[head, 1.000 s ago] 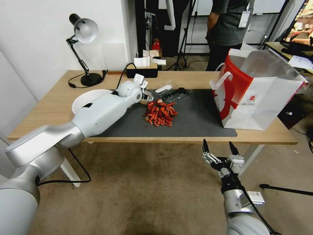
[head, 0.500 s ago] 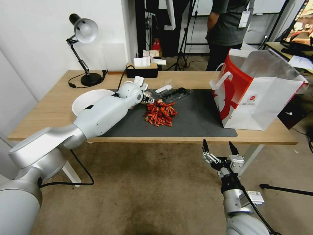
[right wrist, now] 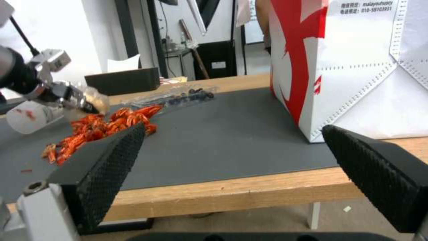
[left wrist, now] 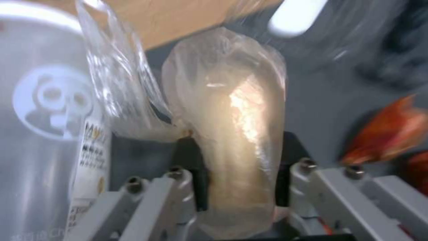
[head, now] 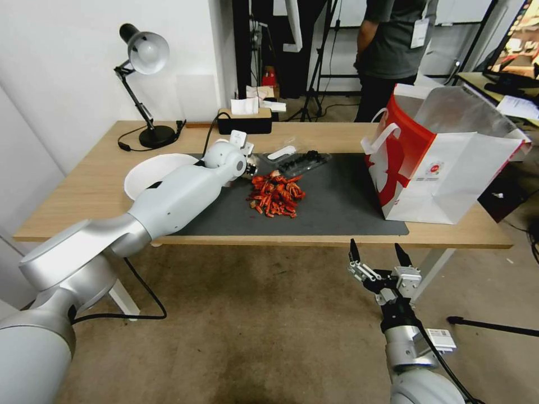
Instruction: Pick up the trash from the table and place it into the takeout bag.
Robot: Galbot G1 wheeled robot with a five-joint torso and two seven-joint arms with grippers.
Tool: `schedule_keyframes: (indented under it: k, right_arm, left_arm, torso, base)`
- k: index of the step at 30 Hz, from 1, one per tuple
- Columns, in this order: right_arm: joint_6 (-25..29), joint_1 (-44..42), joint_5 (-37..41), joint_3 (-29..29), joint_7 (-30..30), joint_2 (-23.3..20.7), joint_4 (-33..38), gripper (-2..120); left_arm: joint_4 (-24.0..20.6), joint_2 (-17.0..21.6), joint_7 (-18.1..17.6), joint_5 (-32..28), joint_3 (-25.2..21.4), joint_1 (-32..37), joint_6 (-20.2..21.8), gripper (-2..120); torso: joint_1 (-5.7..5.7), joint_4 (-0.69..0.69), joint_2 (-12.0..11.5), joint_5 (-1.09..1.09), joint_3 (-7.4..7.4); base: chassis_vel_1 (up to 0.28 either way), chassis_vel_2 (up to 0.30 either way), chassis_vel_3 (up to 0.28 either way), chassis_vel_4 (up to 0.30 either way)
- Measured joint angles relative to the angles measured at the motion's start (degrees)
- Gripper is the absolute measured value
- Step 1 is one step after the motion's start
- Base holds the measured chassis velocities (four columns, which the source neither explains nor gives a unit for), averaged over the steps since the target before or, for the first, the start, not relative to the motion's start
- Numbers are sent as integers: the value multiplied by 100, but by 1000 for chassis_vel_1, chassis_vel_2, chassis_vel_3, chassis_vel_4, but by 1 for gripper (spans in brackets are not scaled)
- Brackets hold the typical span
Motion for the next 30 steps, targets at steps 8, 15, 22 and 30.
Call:
schedule_keyframes:
  k: [8,15,22,30]
  right_arm:
    - [1,6,4,-1,-5,-4,3,100]
    - [-21,-78,-41,9,2,74,176,100]
    - [-10,-226,-161,87,3,173,235,100]
    - [82,-358,-250,157,-24,265,238,100]
  left_arm:
    - [-1276,183,468,-319,-230,-233,-638,7]
    - [-1175,-566,1200,-448,-298,-1070,-1407,7]
    - [-91,-1640,2621,-115,-43,-1804,-2265,7]
    - [702,-2171,4206,732,496,-2115,-2980,7]
  torso:
    - [-1,1,0,1,-1]
    - [-1,-2,1,2,-1]
    - [-1,-3,0,4,0]
    - [-1,0,0,1,0]
  base:
    - [0,0,0,0]
    - [0,0,0,0]
    - [0,0,0,0]
    - [0,0,0,0]
